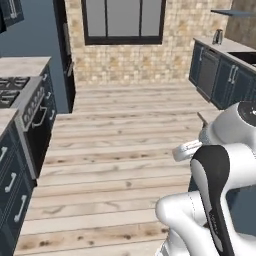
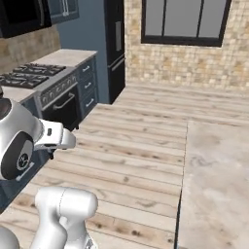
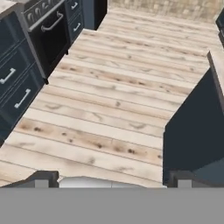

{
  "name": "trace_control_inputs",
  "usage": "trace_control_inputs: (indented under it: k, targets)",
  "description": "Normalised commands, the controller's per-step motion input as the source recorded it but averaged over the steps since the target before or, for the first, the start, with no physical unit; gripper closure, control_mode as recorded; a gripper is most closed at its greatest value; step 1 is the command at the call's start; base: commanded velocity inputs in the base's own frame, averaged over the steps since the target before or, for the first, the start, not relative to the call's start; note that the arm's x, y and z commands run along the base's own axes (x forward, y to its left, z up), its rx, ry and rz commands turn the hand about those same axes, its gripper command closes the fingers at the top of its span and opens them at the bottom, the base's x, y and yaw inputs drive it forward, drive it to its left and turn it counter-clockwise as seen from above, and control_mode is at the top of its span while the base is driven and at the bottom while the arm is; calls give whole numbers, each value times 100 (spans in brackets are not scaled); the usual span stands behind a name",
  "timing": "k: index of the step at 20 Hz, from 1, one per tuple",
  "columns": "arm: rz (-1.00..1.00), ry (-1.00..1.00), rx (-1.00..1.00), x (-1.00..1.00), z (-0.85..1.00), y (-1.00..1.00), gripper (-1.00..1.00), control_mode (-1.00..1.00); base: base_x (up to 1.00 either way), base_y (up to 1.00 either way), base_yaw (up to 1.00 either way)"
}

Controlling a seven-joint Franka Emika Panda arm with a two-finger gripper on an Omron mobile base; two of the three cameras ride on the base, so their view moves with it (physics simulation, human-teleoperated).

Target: Navigate to the fridge.

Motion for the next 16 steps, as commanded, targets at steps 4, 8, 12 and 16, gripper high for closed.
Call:
trace_control_inputs:
  k: [4, 8, 12, 16]
  targets:
    - [0, 0, 0, 0, 0, 0, -100, 100, 100, 98, -18]
    - [0, 0, 0, 0, 0, 0, -100, 100, 100, 32, -5]
    - [0, 0, 0, 0, 0, 0, -100, 100, 100, -11, 3]
    - [0, 0, 0, 0, 0, 0, -100, 100, 100, -51, 28]
